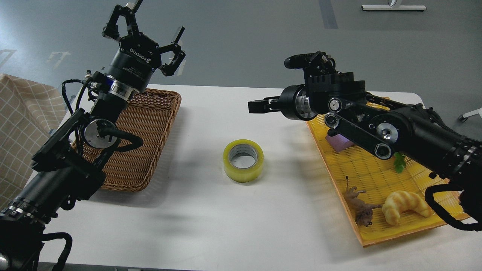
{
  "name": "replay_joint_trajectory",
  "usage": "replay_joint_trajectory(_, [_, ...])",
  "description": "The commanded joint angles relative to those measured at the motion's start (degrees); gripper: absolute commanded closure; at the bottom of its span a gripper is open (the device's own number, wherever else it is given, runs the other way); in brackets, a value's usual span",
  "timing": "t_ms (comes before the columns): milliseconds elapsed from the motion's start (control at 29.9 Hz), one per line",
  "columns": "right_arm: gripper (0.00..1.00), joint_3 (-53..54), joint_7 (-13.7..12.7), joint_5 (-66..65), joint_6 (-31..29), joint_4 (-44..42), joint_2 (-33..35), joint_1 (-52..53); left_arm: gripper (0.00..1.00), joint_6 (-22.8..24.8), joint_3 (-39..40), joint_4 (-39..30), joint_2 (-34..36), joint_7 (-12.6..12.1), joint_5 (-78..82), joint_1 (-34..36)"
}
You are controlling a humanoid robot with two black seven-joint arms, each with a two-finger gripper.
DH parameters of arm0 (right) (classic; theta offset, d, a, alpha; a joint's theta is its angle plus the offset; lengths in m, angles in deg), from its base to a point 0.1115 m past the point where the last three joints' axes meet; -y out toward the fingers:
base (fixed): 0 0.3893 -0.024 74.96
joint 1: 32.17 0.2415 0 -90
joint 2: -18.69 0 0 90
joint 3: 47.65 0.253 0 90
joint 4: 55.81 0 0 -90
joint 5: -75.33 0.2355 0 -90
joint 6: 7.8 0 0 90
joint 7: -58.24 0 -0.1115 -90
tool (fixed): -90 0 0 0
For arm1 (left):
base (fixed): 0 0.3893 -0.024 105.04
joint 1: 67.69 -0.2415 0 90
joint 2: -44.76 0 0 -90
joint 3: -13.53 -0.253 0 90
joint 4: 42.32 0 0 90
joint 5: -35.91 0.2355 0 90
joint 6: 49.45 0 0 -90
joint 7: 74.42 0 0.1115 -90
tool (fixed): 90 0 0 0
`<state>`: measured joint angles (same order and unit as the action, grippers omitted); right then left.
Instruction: Place and transfer tape with both arms
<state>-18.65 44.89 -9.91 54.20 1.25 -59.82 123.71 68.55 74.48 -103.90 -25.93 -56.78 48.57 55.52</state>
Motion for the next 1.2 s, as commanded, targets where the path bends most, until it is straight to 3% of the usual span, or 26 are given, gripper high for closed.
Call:
replay_joint_trajectory(0, [0.00,6.58,0.08,-0.01,0.00,3.23,4.32,-0.66,0.02,0.00,-0.04,0.14,0.03,0.02,0.00,0.01])
replay_joint_trajectory(234, [0.00,24.78,0.61,0.34,0.00,5.09,7.49,-5.67,0.02,0.00,-0.04,0.23,-0.14,0.02,0.18,0.19])
replay_joint_trajectory(334, [0.00,39.08,0.61,2.88,0.00,5.79,6.35,-11.02,0.02,0.00,0.05,0.32,0.03,0.02,0.18,0.45])
replay_joint_trajectory(568, [0.00,58.16,0.61,19.55,0.00,5.18,1.69,-19.72,0.02,0.00,0.05,0.32,0.21,-0.07,0.35,0.10])
replay_joint_trajectory(835, [0.00,63.80,0.79,41.88,0.00,5.09,1.69,-26.85,0.02,0.00,0.05,0.32,0.21,0.02,0.44,0.19])
replay_joint_trajectory(1170, [0.00,66.70,1.66,45.42,0.00,5.09,1.25,-28.35,0.02,0.00,0.05,0.32,0.12,-0.07,0.44,0.02])
